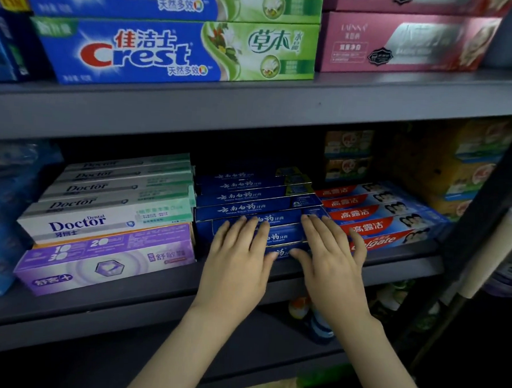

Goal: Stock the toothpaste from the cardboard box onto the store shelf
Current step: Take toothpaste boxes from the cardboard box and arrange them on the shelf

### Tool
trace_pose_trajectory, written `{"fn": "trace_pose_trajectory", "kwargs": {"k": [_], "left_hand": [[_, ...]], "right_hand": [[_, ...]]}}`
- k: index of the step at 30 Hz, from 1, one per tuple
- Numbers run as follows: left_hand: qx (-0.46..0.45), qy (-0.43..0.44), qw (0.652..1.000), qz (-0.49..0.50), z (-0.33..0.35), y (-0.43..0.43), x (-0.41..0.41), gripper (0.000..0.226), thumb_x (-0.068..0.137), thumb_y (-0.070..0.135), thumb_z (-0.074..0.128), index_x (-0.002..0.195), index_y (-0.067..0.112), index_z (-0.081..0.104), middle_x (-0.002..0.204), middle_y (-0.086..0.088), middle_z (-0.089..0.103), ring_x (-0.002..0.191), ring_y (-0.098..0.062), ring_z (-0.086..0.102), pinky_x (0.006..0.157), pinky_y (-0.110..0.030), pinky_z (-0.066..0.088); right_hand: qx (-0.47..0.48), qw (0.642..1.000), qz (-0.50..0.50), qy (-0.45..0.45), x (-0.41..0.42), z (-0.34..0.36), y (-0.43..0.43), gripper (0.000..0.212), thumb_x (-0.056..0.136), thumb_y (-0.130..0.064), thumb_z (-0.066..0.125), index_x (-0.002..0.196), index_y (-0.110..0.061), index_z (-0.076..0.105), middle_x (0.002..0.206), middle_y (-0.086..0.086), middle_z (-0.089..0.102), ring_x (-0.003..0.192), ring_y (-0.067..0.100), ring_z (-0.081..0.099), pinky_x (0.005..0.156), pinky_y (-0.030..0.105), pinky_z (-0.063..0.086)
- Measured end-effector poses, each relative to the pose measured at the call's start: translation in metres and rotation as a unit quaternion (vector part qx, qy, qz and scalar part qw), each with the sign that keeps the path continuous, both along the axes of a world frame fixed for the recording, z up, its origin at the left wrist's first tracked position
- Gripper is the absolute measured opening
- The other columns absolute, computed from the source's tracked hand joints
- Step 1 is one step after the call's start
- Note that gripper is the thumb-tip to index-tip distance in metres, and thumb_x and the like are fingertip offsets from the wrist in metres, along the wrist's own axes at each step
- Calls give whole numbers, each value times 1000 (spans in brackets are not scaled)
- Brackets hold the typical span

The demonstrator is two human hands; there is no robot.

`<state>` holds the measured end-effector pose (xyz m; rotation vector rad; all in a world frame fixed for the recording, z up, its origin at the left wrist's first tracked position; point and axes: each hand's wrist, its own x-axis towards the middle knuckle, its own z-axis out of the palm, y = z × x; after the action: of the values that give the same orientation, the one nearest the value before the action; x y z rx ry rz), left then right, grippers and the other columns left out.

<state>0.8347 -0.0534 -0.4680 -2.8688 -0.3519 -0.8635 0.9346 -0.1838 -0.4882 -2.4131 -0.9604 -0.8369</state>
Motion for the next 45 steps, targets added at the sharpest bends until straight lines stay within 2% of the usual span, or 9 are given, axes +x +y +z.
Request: {"fn": "trace_pose_trajectory", "kwargs": {"k": [8, 13, 15, 17, 22, 26, 30, 36, 45], "left_hand": [[-3, 7, 1000, -11, -3, 1, 8, 45, 92, 30, 40, 116, 5, 67, 116, -11, 68, 107, -30, 64, 93, -44, 51], [-24, 10, 1000, -16, 20, -5, 18, 53, 95, 38, 32, 118, 7, 67, 121, -9, 66, 111, -25, 63, 97, -41, 47], [-39, 60, 997, -19, 36, -8, 28, 68, 95, 44, 13, 135, 8, 53, 141, -9, 52, 131, -23, 48, 112, -40, 31], [-52, 120, 991, -10, 47, -6, 38, 75, 93, 47, -6, 152, 12, 25, 159, -5, 22, 148, -18, 17, 121, -38, 6], [-76, 198, 977, 39, 54, 7, 56, 59, 104, 42, 8, 155, 12, 2, 163, -5, -2, 149, -17, -6, 120, -44, -8], [-109, 256, 956, 98, 49, 21, 51, 61, 104, 43, 10, 154, 9, 0, 162, -9, -4, 149, -20, -7, 119, -46, -10], [-149, 262, 949, 94, 47, 24, 46, 61, 104, 41, 11, 154, 9, 2, 162, -10, 1, 149, -21, -1, 120, -45, -5], [-156, 272, 945, 88, 50, 29, 41, 59, 104, 37, 11, 154, 8, 1, 162, -10, -1, 149, -22, -3, 120, -45, -5], [-174, 265, 945, 80, 50, 31, 41, 61, 104, 39, 13, 155, 9, 1, 162, -10, -1, 149, -21, -3, 120, -44, -5]], "right_hand": [[-7, 1000, 25, 0, 9, 1, -5, 50, 89, -39, 41, 127, -12, 59, 127, 3, 62, 120, 21, 54, 106, 40, 21], [14, 998, 54, 30, 14, 11, -10, 58, 92, -51, 37, 132, -14, 55, 134, 1, 56, 128, 14, 36, 107, 35, 15], [14, 997, 46, 54, 17, 24, -8, 64, 93, -53, 27, 141, -14, 46, 144, 2, 47, 134, 13, 27, 108, 33, 10], [-19, 996, 29, 82, 20, 37, -3, 67, 94, -51, 16, 150, -16, 29, 155, 1, 29, 142, 13, 16, 110, 31, 4], [-158, 982, 34, 101, 40, 66, 19, 68, 90, -35, 8, 153, -11, 9, 161, 5, 7, 148, 18, 2, 116, 34, 2], [-233, 959, 74, 144, 57, 78, 54, 57, 102, -30, 24, 153, -11, 7, 161, 5, 4, 148, 17, 1, 117, 32, -1], [-289, 928, 88, 218, 62, 75, 81, 57, 103, -36, 20, 154, -14, 5, 161, 4, 2, 148, 18, 1, 118, 34, 0], [-264, 923, 79, 269, 54, 79, 90, 64, 100, -53, 21, 152, -16, 17, 160, 4, 14, 147, 21, 11, 117, 34, 7], [-251, 926, 90, 267, 51, 83, 91, 61, 100, -52, 23, 151, -18, 23, 158, 4, 21, 144, 23, 19, 115, 34, 14]]}}
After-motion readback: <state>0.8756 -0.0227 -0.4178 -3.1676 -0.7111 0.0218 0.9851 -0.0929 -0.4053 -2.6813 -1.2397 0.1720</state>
